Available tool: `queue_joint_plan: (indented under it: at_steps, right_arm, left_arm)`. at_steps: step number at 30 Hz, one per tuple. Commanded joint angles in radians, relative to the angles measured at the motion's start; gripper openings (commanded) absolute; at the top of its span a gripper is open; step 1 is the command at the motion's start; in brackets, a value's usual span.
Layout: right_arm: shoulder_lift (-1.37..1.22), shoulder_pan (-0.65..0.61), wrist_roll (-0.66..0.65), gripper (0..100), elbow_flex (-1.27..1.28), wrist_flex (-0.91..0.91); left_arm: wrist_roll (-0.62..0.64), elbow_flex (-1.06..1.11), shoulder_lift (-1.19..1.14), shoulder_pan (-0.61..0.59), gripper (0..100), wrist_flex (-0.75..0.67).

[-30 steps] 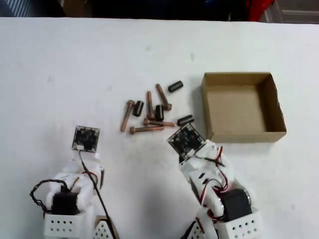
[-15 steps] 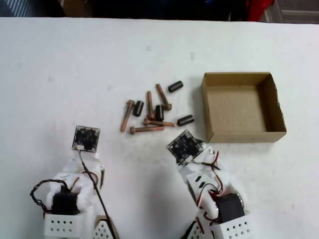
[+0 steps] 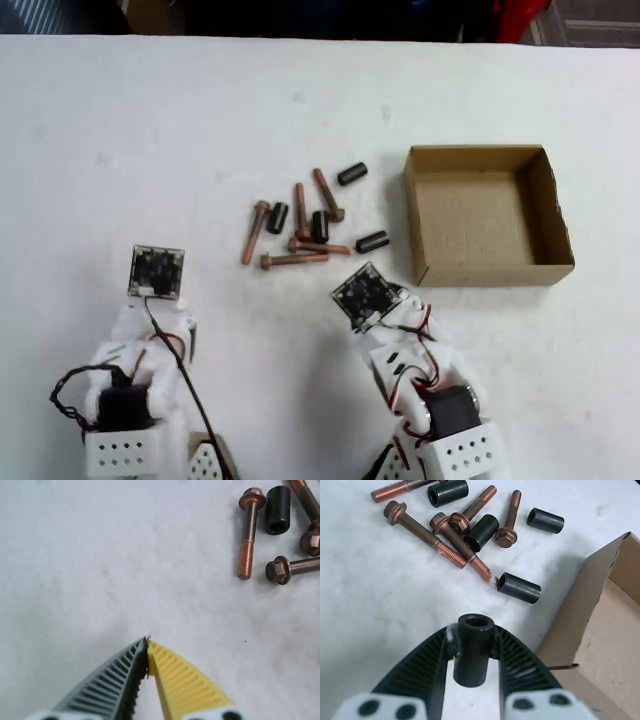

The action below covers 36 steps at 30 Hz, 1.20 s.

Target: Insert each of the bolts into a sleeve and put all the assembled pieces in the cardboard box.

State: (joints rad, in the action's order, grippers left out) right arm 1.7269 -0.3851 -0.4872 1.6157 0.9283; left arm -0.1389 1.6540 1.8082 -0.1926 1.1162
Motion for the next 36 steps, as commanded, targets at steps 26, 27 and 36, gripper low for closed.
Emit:
queue_joint_plan:
  at_steps: [26,27,36]
  right_arm:
    - [0.013,-0.004,0.241,1.6,0.0,-0.027]
    - [0.013,-0.004,0.241,1.6,0.005,-0.027]
    - [0.013,-0.005,0.241,1.7,0.026,-0.061]
  left_arm:
    - [-0.126,-0.959,-1.148,0.019,2,0.075]
    - [-0.126,-0.974,-1.196,0.035,3,0.075]
    - [-0.123,-1.223,-1.638,0.249,20,0.081]
